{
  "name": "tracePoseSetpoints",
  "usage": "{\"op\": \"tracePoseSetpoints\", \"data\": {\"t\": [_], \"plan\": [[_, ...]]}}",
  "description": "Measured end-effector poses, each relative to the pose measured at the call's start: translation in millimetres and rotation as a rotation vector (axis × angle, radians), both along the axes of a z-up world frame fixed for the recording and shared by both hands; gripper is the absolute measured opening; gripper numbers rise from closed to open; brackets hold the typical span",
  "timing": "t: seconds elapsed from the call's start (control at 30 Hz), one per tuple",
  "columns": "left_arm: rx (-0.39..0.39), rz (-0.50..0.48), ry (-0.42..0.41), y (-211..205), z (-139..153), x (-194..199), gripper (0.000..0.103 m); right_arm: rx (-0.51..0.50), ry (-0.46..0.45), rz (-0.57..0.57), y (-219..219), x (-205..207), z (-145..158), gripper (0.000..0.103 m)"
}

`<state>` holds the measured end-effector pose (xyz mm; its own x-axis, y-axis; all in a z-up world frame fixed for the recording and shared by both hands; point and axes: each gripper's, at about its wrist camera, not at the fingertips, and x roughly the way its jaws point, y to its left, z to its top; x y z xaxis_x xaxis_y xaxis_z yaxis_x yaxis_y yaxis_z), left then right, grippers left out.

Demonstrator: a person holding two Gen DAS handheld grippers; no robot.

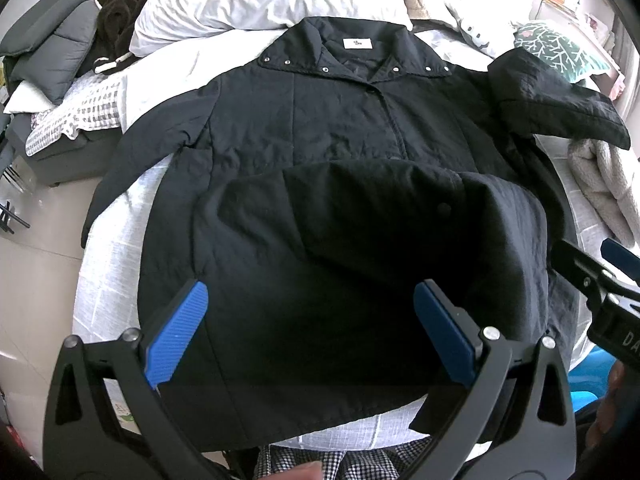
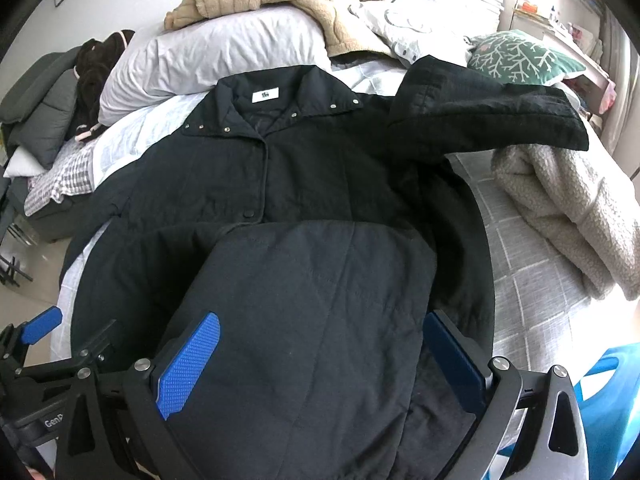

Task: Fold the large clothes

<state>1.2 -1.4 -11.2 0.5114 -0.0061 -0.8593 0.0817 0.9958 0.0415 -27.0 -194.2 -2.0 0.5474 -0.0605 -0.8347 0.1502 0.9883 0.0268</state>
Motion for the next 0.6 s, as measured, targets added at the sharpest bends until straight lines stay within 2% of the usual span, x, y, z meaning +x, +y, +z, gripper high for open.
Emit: {"op": "tracePoseSetpoints", "data": {"t": [0.6], "plan": [[-0.004,-0.001,0.004,0.9,-1.9,-0.5,0.102,0.008,-0.001,-0.005,-2.5,-0.9,-0.8,0.103]]}}
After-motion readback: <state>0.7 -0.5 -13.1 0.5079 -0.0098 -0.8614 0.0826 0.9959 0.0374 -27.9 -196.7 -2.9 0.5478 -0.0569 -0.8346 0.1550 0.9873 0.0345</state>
